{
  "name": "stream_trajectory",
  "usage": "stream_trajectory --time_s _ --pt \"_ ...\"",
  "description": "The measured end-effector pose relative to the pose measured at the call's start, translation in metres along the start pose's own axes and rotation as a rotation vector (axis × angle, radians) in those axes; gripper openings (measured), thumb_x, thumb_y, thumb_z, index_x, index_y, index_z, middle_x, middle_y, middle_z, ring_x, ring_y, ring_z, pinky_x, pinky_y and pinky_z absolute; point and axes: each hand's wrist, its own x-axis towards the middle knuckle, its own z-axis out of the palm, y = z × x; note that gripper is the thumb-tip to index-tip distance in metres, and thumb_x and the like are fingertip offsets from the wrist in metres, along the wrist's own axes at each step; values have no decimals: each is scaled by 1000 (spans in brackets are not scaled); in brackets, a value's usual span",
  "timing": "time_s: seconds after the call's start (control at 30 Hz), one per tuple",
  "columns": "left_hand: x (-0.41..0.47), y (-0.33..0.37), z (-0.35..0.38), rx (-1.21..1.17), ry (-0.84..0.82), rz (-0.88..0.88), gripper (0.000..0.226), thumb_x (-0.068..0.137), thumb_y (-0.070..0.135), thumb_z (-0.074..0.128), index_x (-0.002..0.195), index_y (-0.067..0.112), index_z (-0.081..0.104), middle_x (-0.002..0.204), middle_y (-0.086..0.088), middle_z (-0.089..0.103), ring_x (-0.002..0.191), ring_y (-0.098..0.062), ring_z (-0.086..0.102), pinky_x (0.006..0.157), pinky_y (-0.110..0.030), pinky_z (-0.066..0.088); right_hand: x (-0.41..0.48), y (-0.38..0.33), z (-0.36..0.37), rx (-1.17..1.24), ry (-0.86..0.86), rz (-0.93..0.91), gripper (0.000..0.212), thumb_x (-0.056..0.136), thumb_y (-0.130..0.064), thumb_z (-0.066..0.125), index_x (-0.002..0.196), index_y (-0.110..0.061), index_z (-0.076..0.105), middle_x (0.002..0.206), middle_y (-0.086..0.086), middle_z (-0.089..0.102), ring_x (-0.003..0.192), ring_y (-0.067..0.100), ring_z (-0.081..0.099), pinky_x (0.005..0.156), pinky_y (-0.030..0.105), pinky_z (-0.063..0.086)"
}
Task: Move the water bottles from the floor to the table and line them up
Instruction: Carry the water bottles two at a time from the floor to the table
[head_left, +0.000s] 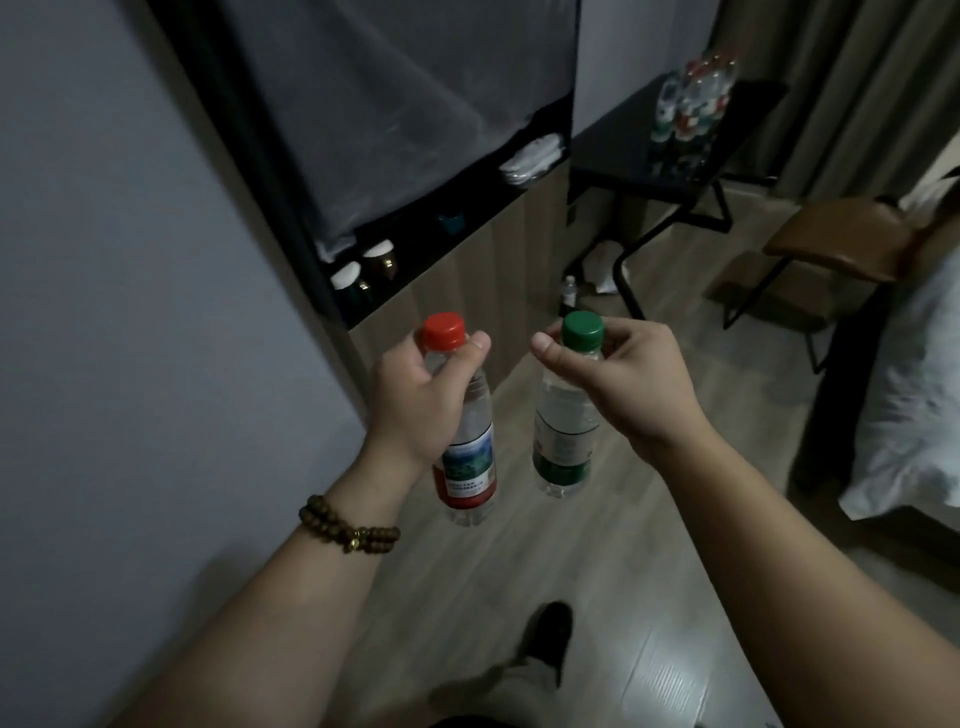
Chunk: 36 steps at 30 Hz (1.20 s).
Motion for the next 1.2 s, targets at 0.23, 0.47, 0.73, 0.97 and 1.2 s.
stream_trajectory --time_s 0.23,0.47,0.73,0.97,1.2 --pt "89 -15 146 -71 -53 35 32 79 49 74 83 18 70 80 -13 73 81 -34 73 80 -60 58 99 48 -118 -130 63 7 26 76 -50 85 89 -27 80 83 -14 78 81 1 73 69 17 59" --pt "188 -10 300 -152 -39 13 28 80 47 74 83 20 70 79 -14 72 80 -35 72 78 -58 58 215 69 -231 -171 85 64 27 75 -48 87 93 -28 81 86 -14 78 84 1 74 75 28 62" --pt "290 9 446 -139 -150 56 34 81 46 73 82 13 67 78 -15 71 78 -33 71 75 -47 58 339 98 -342 -137 174 60 21 78 -43 87 90 -26 82 85 -10 79 88 11 75 81 38 62" --pt "387 5 577 -165 -135 84 6 85 41 72 85 38 77 84 6 78 84 -12 76 75 -22 56 478 153 -439 -140 123 27 17 79 -45 85 84 -29 81 82 -13 78 82 5 74 68 22 59" --pt "501 14 695 -27 36 30 36 80 50 69 80 14 69 75 -7 72 73 -20 71 66 -28 57 641 174 -528 -163 38 32 22 79 -41 87 82 -20 80 79 -7 78 79 10 74 71 31 59"
